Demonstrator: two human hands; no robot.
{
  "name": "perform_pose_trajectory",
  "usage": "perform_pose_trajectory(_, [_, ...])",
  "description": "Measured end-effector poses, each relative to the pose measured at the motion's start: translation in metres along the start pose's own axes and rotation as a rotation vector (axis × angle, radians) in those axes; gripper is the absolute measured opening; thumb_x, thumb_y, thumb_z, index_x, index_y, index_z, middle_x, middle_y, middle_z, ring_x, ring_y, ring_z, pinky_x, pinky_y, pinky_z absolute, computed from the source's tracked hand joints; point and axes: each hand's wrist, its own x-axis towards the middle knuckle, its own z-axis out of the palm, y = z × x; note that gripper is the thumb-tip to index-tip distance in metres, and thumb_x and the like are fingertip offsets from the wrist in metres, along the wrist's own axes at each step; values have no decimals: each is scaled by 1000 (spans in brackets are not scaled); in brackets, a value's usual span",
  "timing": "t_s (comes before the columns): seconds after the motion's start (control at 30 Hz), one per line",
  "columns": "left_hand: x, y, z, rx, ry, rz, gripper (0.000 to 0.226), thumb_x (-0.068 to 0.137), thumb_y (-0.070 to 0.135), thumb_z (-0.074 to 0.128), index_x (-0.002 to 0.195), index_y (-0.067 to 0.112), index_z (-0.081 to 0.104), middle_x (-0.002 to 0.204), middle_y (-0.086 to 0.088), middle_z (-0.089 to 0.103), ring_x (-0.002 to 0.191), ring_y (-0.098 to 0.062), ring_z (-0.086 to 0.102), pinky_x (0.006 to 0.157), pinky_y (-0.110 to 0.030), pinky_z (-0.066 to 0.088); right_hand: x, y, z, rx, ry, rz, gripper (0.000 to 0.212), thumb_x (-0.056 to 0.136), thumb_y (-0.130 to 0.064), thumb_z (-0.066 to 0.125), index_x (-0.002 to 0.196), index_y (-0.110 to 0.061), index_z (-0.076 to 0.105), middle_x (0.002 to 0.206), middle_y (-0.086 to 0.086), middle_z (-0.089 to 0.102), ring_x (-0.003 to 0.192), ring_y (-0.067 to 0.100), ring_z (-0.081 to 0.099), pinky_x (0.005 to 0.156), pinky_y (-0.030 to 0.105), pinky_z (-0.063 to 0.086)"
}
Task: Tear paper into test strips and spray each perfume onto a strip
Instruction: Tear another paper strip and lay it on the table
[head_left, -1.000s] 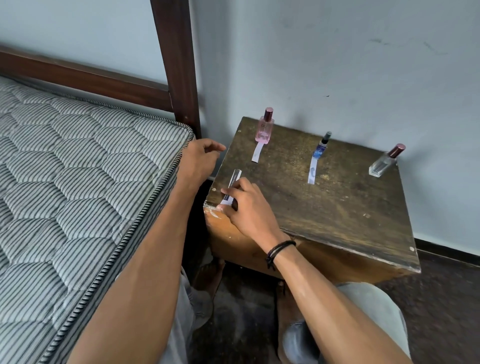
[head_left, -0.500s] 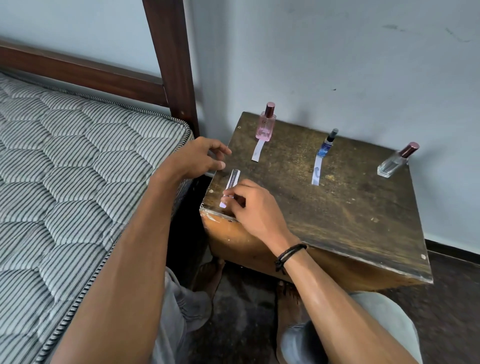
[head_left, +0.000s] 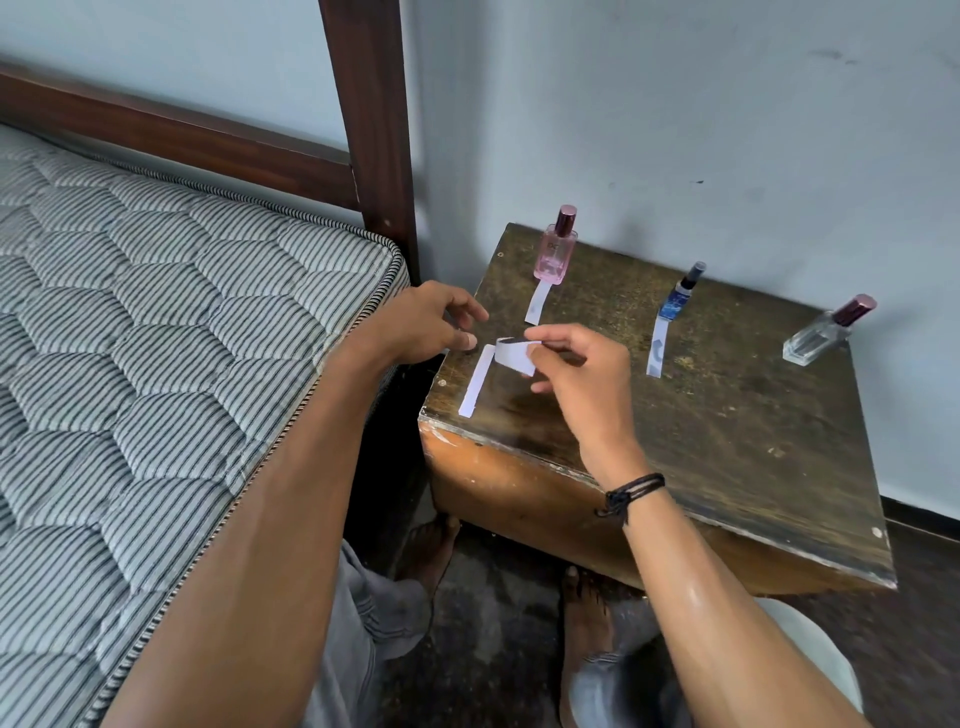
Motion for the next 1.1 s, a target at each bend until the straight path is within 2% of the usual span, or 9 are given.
perform_pose_trajectory(0.17, [-2, 10, 2, -194, 14, -145, 18, 93, 13, 69, 110, 6, 70, 83, -14, 72, 71, -21, 68, 70, -30, 61, 3, -2, -5, 69, 34, 42, 22, 89, 0, 73, 97, -20, 80, 94, 0, 75, 77, 8, 71, 61, 23, 58])
perform_pose_trajectory(0.27, [-6, 19, 5, -356, -37, -266, 18, 98, 20, 64, 109, 6, 66, 83, -18, 76, 66, -20, 71, 62, -26, 62, 1, -1, -3, 55, 29, 30, 23, 88, 0, 74, 96, -21, 79, 90, -4, 75, 76, 10, 72, 60, 22, 58])
perform_pose_trajectory(0.47, [-9, 31, 16, -457, -145, -338, 19, 98, 13, 63, 115, 7, 61, 86, -22, 75, 73, -26, 74, 71, -34, 63, -2, -3, 2, 83, -11, 57, 22, 87, -1, 75, 95, -21, 80, 89, -4, 76, 79, 11, 74, 62, 24, 60])
perform_pose_trajectory(0.57, [-8, 34, 19, -526, -142, -348, 17, 100, 9, 58, 116, 6, 61, 84, -21, 75, 72, -26, 75, 64, -32, 64, -2, -4, 2, 116, -33, 75, 19, 88, -1, 76, 94, -19, 80, 91, -4, 77, 83, 12, 75, 63, 26, 61])
perform_pose_trajectory(0.7, [-8, 34, 19, -591, -144, -346, 18, 98, 16, 63, 112, 5, 66, 98, -23, 74, 79, -28, 75, 65, -32, 62, -2, -5, 0, 120, -72, 74, 21, 87, 1, 76, 97, -17, 79, 92, -4, 76, 87, 12, 75, 64, 25, 61])
perform_pose_trajectory(0.8, [-7, 34, 19, -619, -126, -328, 18, 95, 7, 64, 113, 5, 66, 99, -21, 74, 76, -26, 73, 68, -35, 63, -2, -6, -1, 150, -107, 87, 21, 87, 1, 76, 98, -17, 79, 93, -1, 78, 87, 16, 77, 65, 25, 60])
perform_pose_trajectory(0.87, [-7, 34, 18, -666, -110, -323, 20, 95, 4, 62, 115, 5, 65, 97, -20, 74, 74, -25, 74, 64, -34, 63, -1, -6, -2, 202, -113, 115, 20, 88, 2, 74, 99, -15, 79, 94, 3, 79, 85, 20, 78, 66, 25, 60])
perform_pose_trajectory(1.0, [-6, 33, 14, -761, -102, -313, 25, 97, 1, 59, 120, 8, 62, 88, -14, 76, 77, -28, 76, 64, -36, 62, 1, -5, -4, 269, -85, 148, 19, 90, 4, 72, 99, -12, 78, 92, 7, 79, 80, 26, 78, 65, 25, 59])
perform_pose_trajectory(1.1, [-7, 33, 12, -788, -111, -309, 34, 96, -6, 53, 125, 12, 58, 87, -18, 77, 81, -31, 76, 66, -39, 62, 3, -5, -5, 288, -37, 155, 18, 92, 4, 70, 98, -11, 78, 91, 9, 79, 78, 27, 78, 63, 26, 59])
